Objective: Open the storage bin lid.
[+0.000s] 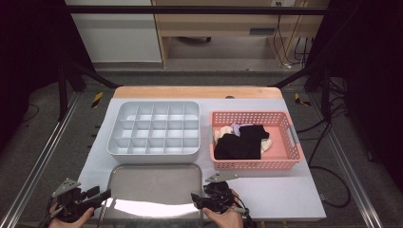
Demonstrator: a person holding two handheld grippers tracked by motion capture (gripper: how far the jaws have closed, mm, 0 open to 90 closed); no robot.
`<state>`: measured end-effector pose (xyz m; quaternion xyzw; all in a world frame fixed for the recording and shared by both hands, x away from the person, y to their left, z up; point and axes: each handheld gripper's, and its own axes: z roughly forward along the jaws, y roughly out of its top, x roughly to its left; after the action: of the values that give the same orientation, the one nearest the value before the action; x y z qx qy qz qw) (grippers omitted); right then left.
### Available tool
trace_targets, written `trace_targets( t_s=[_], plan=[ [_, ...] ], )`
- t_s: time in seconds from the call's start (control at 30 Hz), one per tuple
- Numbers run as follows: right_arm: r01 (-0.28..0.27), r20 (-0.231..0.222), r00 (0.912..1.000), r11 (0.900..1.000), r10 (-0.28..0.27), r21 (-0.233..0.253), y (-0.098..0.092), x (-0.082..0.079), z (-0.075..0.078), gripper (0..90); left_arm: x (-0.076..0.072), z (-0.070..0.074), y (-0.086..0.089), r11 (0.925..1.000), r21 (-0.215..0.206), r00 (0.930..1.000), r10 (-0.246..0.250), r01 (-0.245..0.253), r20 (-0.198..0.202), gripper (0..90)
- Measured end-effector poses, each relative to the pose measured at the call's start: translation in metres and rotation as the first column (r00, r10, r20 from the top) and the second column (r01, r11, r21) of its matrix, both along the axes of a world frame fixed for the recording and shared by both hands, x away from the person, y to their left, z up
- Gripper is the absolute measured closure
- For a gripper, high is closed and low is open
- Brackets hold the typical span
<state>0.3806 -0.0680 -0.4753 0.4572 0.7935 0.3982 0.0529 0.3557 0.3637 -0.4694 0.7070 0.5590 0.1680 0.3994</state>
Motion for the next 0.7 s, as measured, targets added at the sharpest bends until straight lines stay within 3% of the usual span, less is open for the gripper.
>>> trace_targets(
  t_s=[0.3, 0.7],
  plan=[
    [0.026, 0.068, 0.9972, 0.999, -0.029, 0.047, -0.012, 0.004, 0.009, 40.3, 0.013, 0.009, 0.004, 1.0000, 0.003, 0.9972, -0.002, 0.002, 0.075, 41.3],
    [0.015, 0.200, 0.9793, 0.996, -0.032, 0.086, -0.026, 0.012, 0.028, 37.7, 0.025, 0.034, -0.010, 0.9998, -0.015, 0.9934, -0.011, 0.013, 0.114, 39.1]
  ],
)
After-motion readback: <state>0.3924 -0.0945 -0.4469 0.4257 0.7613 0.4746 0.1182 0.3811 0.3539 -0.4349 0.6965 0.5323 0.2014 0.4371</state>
